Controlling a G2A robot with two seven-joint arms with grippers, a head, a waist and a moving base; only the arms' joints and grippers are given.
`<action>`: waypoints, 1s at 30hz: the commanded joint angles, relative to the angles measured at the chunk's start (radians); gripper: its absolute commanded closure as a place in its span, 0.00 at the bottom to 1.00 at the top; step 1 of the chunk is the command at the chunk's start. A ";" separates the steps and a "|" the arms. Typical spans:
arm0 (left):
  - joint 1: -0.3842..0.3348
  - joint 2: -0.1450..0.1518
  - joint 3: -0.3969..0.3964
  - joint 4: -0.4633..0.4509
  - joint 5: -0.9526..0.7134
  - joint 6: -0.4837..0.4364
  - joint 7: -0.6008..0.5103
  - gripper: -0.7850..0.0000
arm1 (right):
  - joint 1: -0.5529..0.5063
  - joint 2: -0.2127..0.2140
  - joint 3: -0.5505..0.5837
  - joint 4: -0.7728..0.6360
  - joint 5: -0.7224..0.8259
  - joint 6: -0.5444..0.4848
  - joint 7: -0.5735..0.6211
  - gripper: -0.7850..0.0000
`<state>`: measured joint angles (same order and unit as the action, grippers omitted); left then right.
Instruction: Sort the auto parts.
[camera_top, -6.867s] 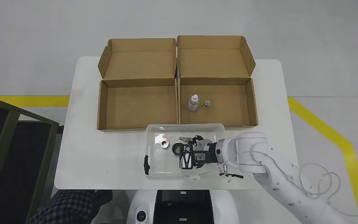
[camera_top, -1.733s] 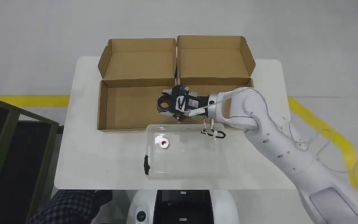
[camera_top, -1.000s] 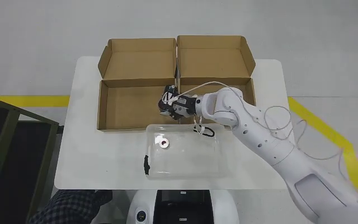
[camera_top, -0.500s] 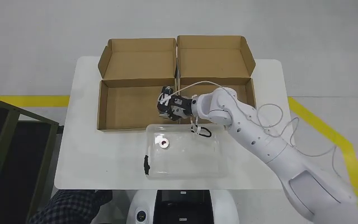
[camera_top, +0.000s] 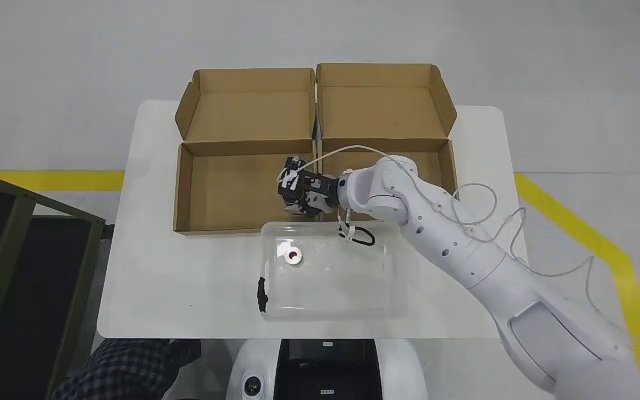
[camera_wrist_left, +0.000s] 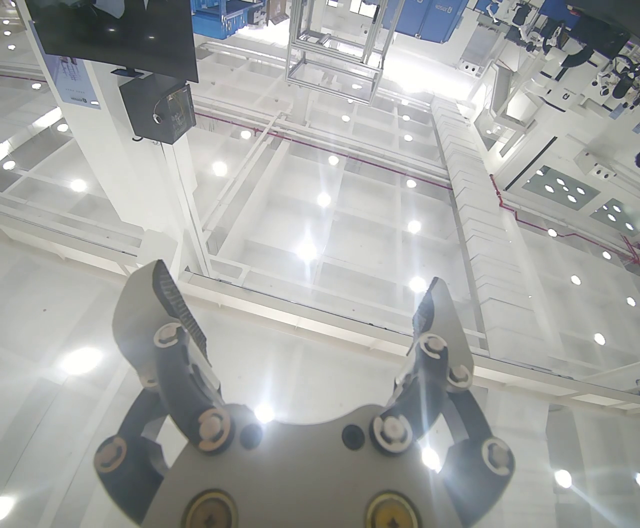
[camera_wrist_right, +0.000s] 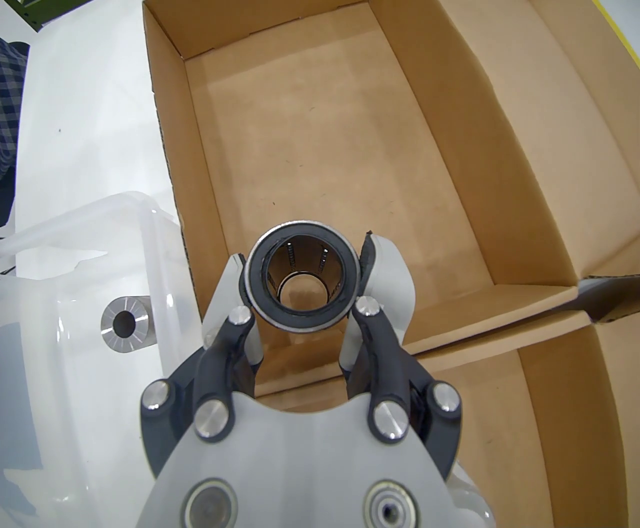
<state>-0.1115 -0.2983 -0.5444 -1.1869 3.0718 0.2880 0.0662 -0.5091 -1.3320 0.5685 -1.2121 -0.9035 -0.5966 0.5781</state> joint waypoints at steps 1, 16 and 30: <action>0.000 0.000 0.000 0.000 0.000 0.000 0.000 0.00 | 0.001 -0.003 0.000 0.006 -0.001 -0.003 0.006 0.72; 0.000 0.000 0.000 0.000 0.000 0.000 0.000 0.00 | 0.003 -0.022 0.007 0.027 -0.011 -0.020 0.047 0.65; 0.000 0.000 0.000 0.000 0.000 0.000 0.000 0.00 | -0.007 -0.027 0.030 0.015 -0.031 -0.020 0.086 0.54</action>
<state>-0.1115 -0.2983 -0.5444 -1.1869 3.0718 0.2880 0.0662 -0.5151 -1.3590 0.5973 -1.1955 -0.9338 -0.6156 0.6627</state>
